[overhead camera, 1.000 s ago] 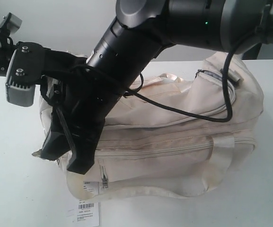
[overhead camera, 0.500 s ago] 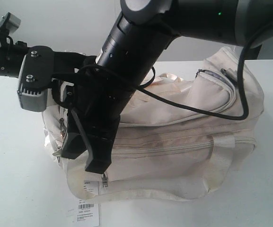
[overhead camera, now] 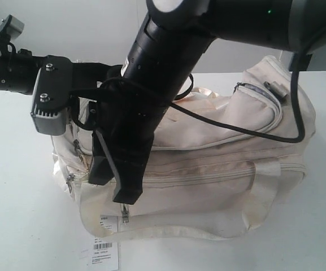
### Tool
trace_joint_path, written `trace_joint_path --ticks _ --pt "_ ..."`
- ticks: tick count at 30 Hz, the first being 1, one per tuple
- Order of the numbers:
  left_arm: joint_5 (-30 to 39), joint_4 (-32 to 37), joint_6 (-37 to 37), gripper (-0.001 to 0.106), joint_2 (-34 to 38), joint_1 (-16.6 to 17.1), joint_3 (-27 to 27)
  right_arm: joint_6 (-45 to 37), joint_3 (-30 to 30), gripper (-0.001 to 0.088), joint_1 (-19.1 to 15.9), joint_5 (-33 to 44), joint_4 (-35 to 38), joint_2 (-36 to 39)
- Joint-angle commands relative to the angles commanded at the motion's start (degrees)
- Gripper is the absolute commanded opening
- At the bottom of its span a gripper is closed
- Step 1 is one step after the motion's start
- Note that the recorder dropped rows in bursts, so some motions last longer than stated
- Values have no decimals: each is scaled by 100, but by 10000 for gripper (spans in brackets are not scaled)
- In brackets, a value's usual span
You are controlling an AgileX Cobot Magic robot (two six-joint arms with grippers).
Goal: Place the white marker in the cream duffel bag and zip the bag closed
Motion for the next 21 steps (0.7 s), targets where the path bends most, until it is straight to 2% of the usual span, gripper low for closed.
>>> trace_joint_path --ticks 15,21 --pt "-11 -10 0 0 0 0 0 196 0 0 -10 0 -379 -279" --pt "-11 -10 0 0 0 0 0 217 0 0 -141 0 -389 -474"
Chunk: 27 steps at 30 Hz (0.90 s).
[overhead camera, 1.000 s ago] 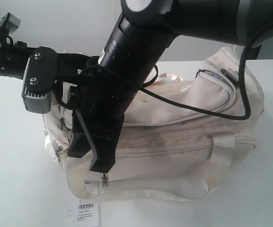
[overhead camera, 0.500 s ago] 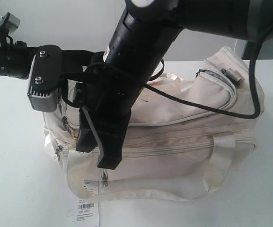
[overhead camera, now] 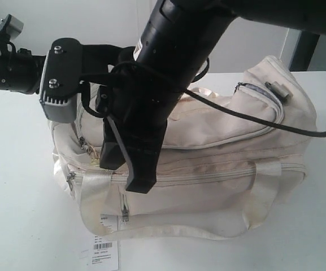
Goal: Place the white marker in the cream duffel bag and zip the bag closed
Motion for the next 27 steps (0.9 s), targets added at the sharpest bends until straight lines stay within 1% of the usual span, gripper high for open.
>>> trace_joint_path --ticks 5,11,16,27 --pt "0 0 0 0 0 0 0 -16 0 0 -147 0 0 -95" --pt "0 0 0 0 0 0 0 9 0 0 -143 0 -131 -95" --pt "0 0 0 0 0 0 0 267 0 0 -143 0 -532 -95" --pt "-13 -11 -10 0 0 0 0 304 0 0 -143 0 -615 -104"
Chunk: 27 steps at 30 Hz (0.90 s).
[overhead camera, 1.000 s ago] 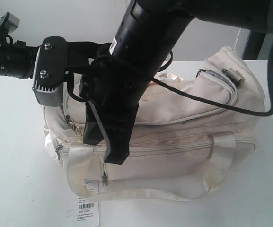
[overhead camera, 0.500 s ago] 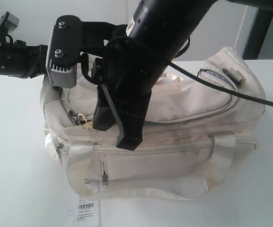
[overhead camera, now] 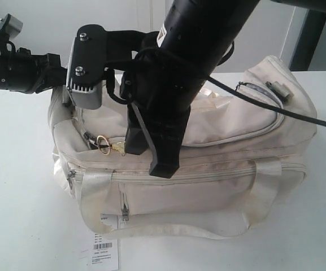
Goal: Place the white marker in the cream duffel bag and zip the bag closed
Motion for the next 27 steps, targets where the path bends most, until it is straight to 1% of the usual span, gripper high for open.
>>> trace_joint_path --ticks 8,18,24,27 --pt "-32 0 0 0 0 0 0 248 0 0 0 0 -403 -133" --pt "-28 0 0 0 0 0 0 291 12 0 0 0 -414 -258" --pt "-80 0 0 0 0 0 0 410 388 0 0 0 -350 -384" --pt "-80 0 0 0 0 0 0 455 464 0 0 0 -360 -407"
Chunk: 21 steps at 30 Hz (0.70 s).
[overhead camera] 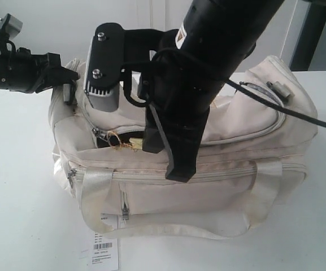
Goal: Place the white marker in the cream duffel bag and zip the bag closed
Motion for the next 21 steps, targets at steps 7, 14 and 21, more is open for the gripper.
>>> trace_joint_path --ticks 7,14,21 --pt "-16 0 0 0 0 0 0 105 0 0 0 0 -206 -113" --pt "-9 0 -11 0 0 0 0 257 0 0 0 0 -443 -186" --pt "-9 0 -11 0 0 0 0 307 0 0 0 0 -541 -211"
